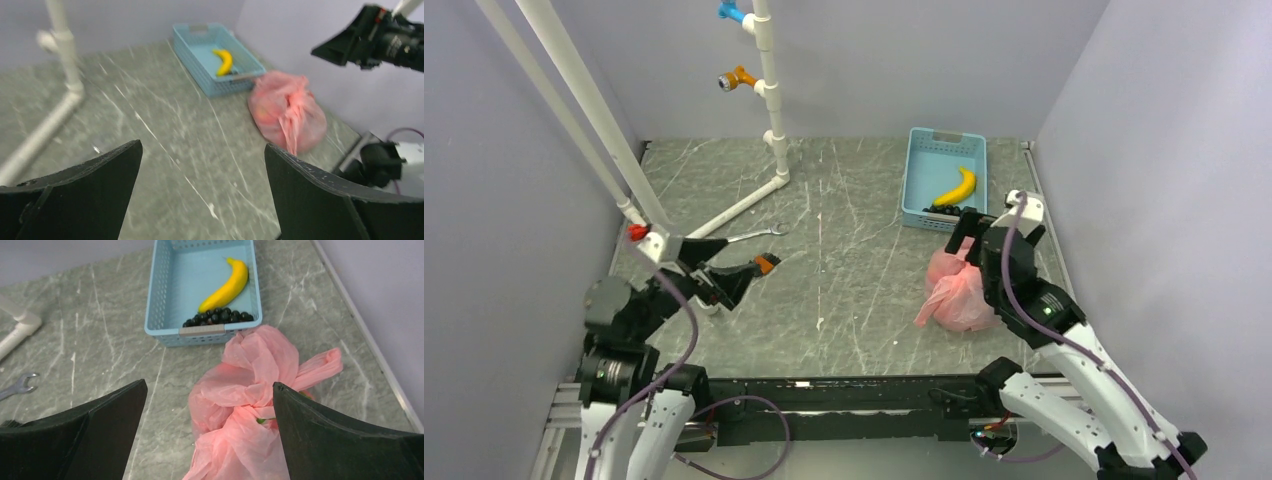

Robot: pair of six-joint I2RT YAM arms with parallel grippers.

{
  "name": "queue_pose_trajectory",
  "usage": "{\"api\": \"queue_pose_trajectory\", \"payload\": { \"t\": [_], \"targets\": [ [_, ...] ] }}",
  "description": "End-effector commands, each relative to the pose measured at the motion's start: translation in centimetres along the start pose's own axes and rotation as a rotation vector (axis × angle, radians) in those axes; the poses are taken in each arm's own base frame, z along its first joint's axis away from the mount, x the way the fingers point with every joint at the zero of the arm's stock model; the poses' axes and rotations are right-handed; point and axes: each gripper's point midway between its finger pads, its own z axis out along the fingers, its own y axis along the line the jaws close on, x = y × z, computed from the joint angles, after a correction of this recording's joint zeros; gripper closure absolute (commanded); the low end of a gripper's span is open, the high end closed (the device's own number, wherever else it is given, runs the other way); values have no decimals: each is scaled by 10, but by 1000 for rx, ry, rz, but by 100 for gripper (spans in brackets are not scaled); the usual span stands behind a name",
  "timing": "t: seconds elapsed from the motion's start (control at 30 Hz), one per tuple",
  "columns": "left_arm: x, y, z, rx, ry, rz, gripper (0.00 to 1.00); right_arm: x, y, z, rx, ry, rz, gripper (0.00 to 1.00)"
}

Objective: Take the fake fruits out of the plastic bag
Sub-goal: Move the plastic bag to the center of the board.

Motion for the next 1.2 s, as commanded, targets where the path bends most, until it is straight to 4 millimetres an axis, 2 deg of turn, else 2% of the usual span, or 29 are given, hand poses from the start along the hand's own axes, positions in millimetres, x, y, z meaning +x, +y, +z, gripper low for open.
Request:
{"api": "queue_pose_trajectory", "payload": {
  "t": [0.0, 0.13, 0.27, 0.4, 0.53, 0.6, 0.7, 0.83, 0.93, 1.03, 1.17],
  "targets": [
    [48, -15, 13, 152, 145, -122, 1, 25, 3, 20, 82, 57, 66, 0],
    [79, -27, 26, 187, 238, -129, 1, 52, -29, 29, 228, 109, 107, 0],
    [98, -57, 44, 256, 315, -107, 1, 75, -53, 42, 241, 171, 177, 0],
    [113, -92, 63, 331, 434, -14, 1, 90, -61, 44, 247, 196, 185, 0],
    [98, -113, 83, 398, 492, 69, 1, 103, -68, 46, 280, 225, 163, 0],
    [85, -113, 94, 394, 493, 125, 1, 110, -69, 47, 288, 248, 170, 1],
    [69, -102, 113, 351, 496, 260, 1, 117, -65, 48, 277, 278, 202, 5],
    [58, -83, 136, 247, 485, 368, 1, 126, -54, 50, 225, 319, 213, 16],
    [65, -78, 148, 241, 432, 395, 1, 133, -42, 52, 157, 383, 176, 29],
    [85, -73, 152, 269, 379, 399, 1, 141, -31, 53, 117, 461, 148, 39],
    [95, -53, 153, 263, 390, 343, 1, 152, -12, 56, 12, 532, 133, 49]
  ]
}}
